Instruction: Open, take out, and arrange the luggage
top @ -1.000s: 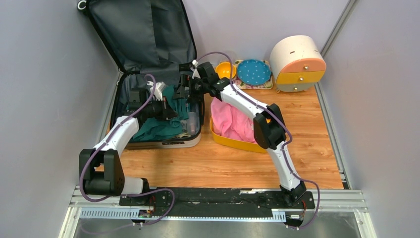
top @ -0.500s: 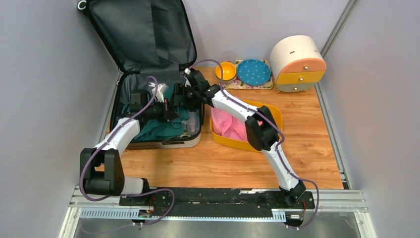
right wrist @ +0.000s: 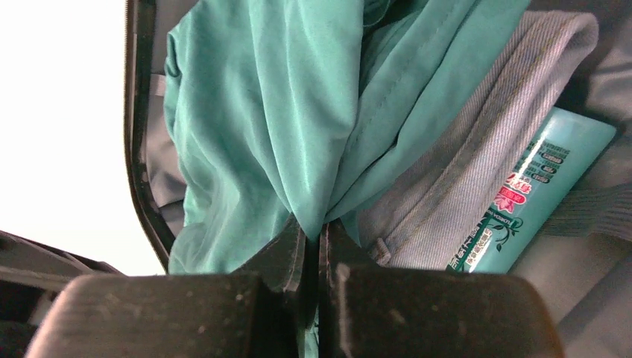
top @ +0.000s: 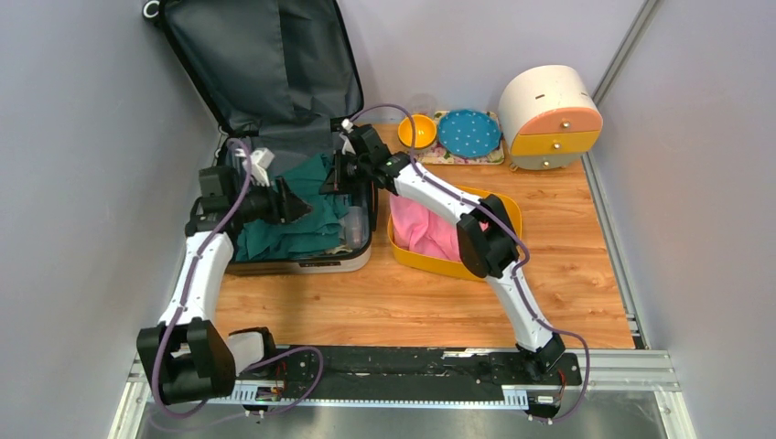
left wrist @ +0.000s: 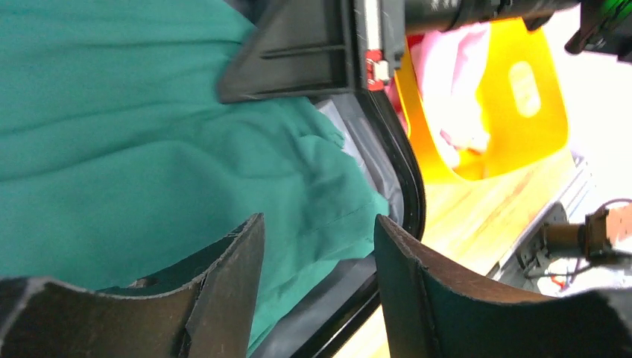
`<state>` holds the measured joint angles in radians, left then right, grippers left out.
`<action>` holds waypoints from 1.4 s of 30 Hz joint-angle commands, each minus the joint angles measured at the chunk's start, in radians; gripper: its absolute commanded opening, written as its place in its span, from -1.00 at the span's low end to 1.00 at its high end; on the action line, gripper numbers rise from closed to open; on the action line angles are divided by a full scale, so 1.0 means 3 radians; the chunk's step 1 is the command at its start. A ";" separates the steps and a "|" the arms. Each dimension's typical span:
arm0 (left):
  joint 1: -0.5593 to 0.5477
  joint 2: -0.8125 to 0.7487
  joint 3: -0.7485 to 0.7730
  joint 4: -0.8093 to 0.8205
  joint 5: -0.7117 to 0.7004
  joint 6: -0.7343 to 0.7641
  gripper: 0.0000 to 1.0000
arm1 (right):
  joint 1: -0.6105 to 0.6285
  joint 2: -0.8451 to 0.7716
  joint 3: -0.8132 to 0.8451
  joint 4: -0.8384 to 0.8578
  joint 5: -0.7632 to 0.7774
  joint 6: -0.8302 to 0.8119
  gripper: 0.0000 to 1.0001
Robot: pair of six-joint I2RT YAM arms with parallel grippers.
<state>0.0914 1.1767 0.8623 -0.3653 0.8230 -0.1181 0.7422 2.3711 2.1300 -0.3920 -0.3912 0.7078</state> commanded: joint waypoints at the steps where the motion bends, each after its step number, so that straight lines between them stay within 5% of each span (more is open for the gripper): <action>1: 0.0400 -0.0195 0.0341 -0.0204 0.0157 -0.0179 0.32 | -0.0157 -0.0484 0.0181 0.0065 0.0138 -0.0176 -1.00; 7: 0.0820 -0.0052 0.0444 -0.0357 -0.0532 -0.0394 0.39 | -0.0290 -0.0637 0.0085 -0.0370 0.0343 -0.0564 -1.00; 12: 0.1076 0.0265 0.0419 -0.0296 -0.0504 -0.0573 0.42 | -0.0387 -0.0740 -0.0105 -0.0488 0.0501 -0.0845 -1.00; 17: 0.1076 0.0536 0.0214 0.0025 -0.0346 -0.0808 0.62 | -0.0454 -0.0704 -0.0115 -0.0560 0.0563 -0.1106 -1.00; 33: 0.0637 0.1262 0.0260 0.0660 -0.0432 -0.0813 0.68 | -0.0480 -0.0576 -0.0028 -0.0534 0.0414 -0.1132 -1.00; 36: 0.0585 0.1252 0.0296 0.0716 -0.0402 -0.0839 0.36 | -0.0480 -0.0576 0.0007 -0.0524 0.0399 -0.1127 -1.00; 38: 0.0575 0.1191 0.0337 0.0722 -0.0366 -0.0834 -0.20 | -0.0480 -0.0586 0.0013 -0.0509 0.0394 -0.1132 -1.00; 39: 0.0570 0.1156 0.0347 0.0722 -0.0366 -0.0834 -0.67 | -0.0480 -0.0592 0.0013 -0.0499 0.0394 -0.1132 -1.00; 41: 0.0570 0.1069 0.0403 0.0645 -0.0381 -0.0798 -1.00 | -0.0485 -0.0602 0.0028 -0.0483 0.0379 -0.1122 -1.00; 42: 0.0570 0.1033 0.0428 0.0609 -0.0396 -0.0778 -1.00 | -0.0480 -0.0607 0.0033 -0.0468 0.0363 -0.1117 -1.00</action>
<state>0.2680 1.5589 0.9306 -0.1967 0.6968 -0.3687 0.6083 2.2070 2.0861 -0.5854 -0.2752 0.3935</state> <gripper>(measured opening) 0.040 0.032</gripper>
